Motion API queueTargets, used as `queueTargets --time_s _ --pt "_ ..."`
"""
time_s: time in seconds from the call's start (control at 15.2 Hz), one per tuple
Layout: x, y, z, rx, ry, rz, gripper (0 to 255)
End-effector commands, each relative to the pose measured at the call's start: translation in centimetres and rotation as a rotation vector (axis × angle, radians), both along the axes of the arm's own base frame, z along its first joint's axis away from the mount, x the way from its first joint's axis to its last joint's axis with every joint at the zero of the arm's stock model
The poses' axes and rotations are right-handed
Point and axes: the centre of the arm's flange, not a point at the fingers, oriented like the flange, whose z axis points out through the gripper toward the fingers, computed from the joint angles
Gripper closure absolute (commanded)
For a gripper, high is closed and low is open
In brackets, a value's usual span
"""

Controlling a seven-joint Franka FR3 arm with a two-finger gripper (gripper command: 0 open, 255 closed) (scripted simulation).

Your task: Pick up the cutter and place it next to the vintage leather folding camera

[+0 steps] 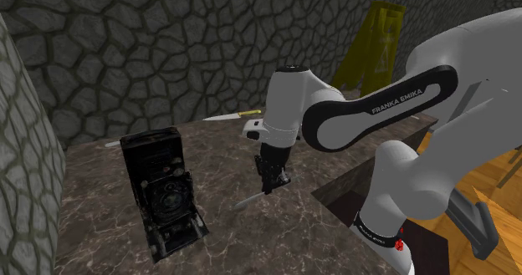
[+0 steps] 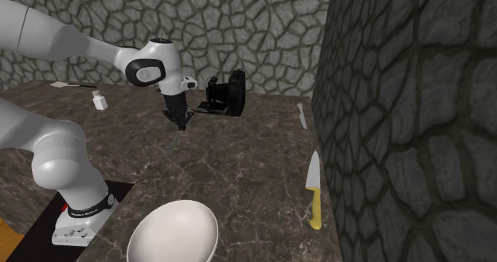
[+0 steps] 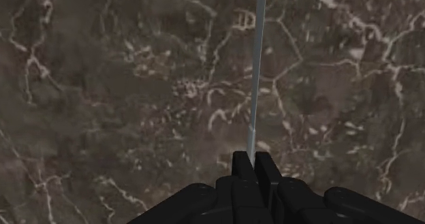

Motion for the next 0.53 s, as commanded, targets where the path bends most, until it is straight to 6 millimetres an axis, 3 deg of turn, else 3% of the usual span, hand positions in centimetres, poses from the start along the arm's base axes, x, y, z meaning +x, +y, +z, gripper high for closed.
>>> queueTargets --time_s 0.0,0.07,0.4,0.46 --pt "0.0 0.0 0.0 0.000 0.000 0.000 255" --pt "0.0 0.0 0.0 0.000 0.000 0.000 0" --pt "0.0 0.0 0.0 0.000 0.000 0.000 0" --pt "0.0 -0.1 1.3 0.000 0.000 0.000 0"
